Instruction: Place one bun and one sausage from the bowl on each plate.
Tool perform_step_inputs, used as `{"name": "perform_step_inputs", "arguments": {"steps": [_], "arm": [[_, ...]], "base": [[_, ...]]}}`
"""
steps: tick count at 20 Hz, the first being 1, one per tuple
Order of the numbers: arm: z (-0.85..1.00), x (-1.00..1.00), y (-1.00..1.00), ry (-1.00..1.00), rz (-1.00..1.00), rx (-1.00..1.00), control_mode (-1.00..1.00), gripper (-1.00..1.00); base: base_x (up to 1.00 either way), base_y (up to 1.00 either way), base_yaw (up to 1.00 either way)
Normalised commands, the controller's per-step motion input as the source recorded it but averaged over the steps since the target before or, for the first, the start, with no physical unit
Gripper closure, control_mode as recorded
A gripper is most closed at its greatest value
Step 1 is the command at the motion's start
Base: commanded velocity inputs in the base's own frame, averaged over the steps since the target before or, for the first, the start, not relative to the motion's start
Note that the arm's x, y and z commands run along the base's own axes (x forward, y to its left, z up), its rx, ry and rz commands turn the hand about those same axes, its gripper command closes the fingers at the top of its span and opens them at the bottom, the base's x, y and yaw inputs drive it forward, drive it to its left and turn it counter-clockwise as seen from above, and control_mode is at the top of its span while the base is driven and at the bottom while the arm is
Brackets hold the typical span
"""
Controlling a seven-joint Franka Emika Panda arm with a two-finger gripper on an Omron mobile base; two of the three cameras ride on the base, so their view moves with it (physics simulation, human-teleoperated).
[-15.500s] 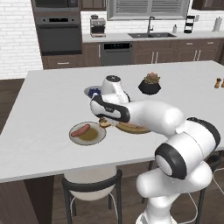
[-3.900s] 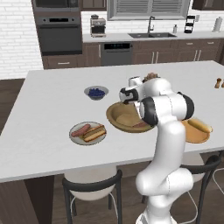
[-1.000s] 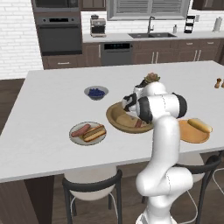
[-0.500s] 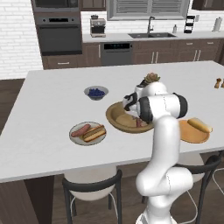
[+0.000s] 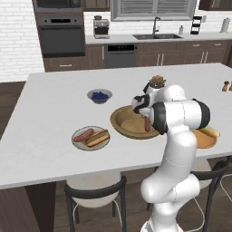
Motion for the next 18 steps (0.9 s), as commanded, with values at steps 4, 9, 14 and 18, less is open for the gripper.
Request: {"name": "perform_step_inputs", "arguments": {"steps": [4,9,14,18], "arm": [[1.00,-0.26,-0.13,-0.12,0.00,0.00,-1.00,1.00],[0.94,-0.35,-0.55,0.00,0.00,-0.01,-1.00,1.00],[0.18,-0.59,-0.95,0.06,0.11,-0.09,-1.00,1.00],[0.00,-0.57,-1.00,0.10,0.20,-0.13,-1.00,1.00]], "base": [[0.00,0.00,0.00],[0.00,0.00,0.00],[0.00,0.00,0.00],[0.00,0.00,0.00]]}}
